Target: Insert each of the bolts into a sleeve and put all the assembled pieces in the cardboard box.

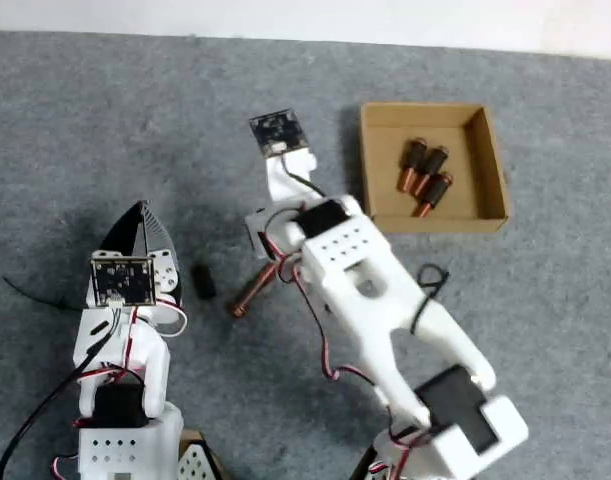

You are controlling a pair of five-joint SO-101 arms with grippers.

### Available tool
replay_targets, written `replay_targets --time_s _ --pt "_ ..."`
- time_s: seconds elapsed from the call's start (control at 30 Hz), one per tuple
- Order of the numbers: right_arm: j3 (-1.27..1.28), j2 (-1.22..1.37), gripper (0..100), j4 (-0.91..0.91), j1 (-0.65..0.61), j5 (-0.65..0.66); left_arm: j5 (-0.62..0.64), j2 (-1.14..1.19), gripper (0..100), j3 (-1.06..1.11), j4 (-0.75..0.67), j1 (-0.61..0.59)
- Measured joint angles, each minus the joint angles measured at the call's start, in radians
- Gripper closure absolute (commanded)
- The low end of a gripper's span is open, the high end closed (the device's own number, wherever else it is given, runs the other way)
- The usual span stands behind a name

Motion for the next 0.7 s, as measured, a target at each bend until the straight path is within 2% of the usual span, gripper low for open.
replay_targets --time_s 0.17,0.33,0.53,0.7 --pt "0.100 -0.126 99.4 -0.018 0.011 0.002 0.000 0.000 96 0.002 -0.008 0.018" --pt "0.265 -0.242 99.4 -0.157 0.035 0.049 0.000 0.000 96 0.002 -0.008 0.023" --pt "0.414 -0.387 99.4 -0.233 0.141 0.055 0.000 0.000 96 0.002 -0.008 0.026" --pt "0.571 -0.557 99.4 -0.276 0.213 0.046 0.000 0.000 96 0.002 -0.008 0.080"
